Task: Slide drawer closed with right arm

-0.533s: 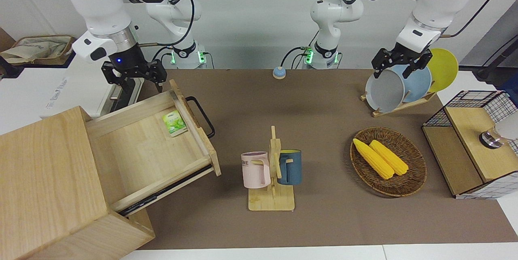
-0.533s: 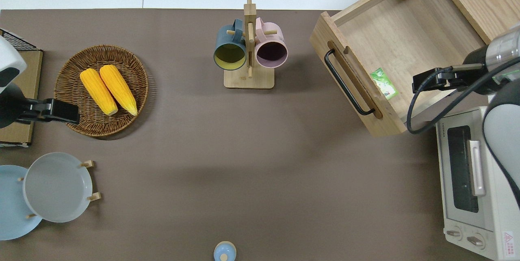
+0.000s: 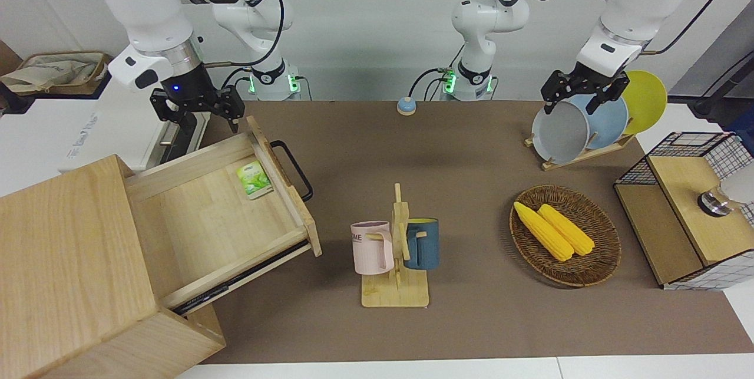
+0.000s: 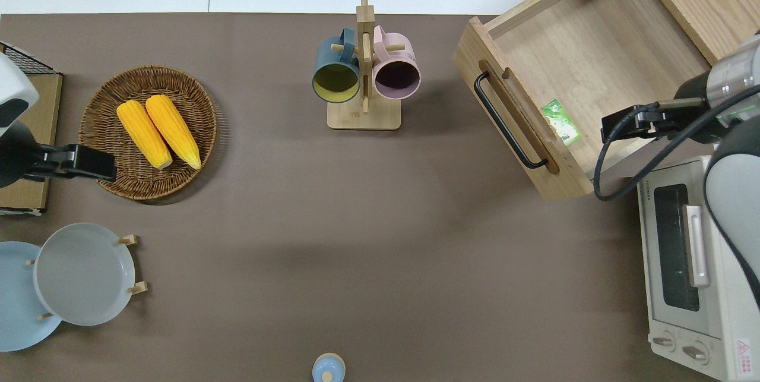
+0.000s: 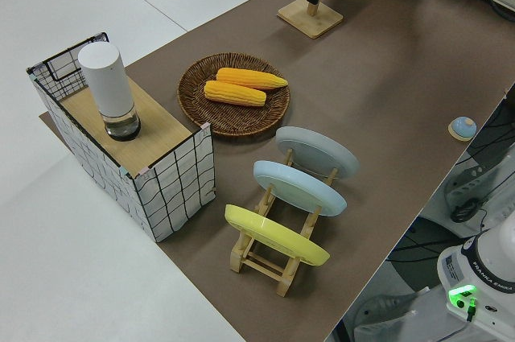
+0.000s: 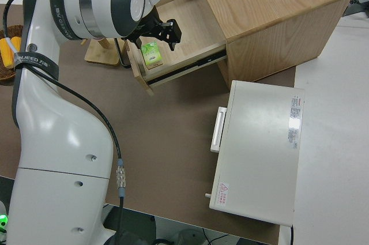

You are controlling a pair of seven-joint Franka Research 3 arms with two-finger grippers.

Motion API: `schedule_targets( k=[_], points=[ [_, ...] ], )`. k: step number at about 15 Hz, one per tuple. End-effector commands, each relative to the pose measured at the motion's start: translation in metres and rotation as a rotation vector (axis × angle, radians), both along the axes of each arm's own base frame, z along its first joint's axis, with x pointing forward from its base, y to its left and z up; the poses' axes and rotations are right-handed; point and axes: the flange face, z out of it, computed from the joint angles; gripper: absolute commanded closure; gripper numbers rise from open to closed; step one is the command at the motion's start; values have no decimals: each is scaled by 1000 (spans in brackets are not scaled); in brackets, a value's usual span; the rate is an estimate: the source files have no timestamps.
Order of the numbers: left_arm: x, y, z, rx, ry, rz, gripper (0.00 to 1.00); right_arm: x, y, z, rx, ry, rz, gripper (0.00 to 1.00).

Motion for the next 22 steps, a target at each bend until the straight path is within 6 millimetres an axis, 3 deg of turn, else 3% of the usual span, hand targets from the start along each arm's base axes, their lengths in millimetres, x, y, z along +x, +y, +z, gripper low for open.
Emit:
schedule_targets(
  k=[1, 2, 3, 4, 6, 7, 8, 13, 20, 22],
  points=[
    [2, 1, 4, 16, 5, -12, 7, -9, -1, 6, 8, 22, 18, 23],
    [2, 1, 4, 16, 5, -12, 7, -10, -2, 7, 7, 24, 17, 42],
    [2, 1, 4, 16, 5, -12, 7, -11, -4, 9, 7, 21, 14, 173],
    [2, 1, 4, 16, 5, -12, 7, -11, -4, 8, 5, 25, 14, 338],
    [2, 1, 3, 16, 6, -12, 7, -14, -6, 7, 4, 48, 11, 764],
    [2, 1, 3, 16, 6, -12, 7, -14, -7, 8, 3, 47, 9, 926],
    [2, 1, 4, 16, 5, -12, 7, -14, -8, 7, 2, 50, 8, 999],
    [2, 1, 4, 16, 5, -12, 7, -15, -10, 12, 1, 38, 4, 1000],
    [2, 1, 4, 16, 5, -12, 7, -25, -4, 60, -37, -67, 2, 1000],
    [2, 1, 3, 16, 6, -12, 7, -25, 10, 69, -34, -99, 11, 1000]
  ],
)
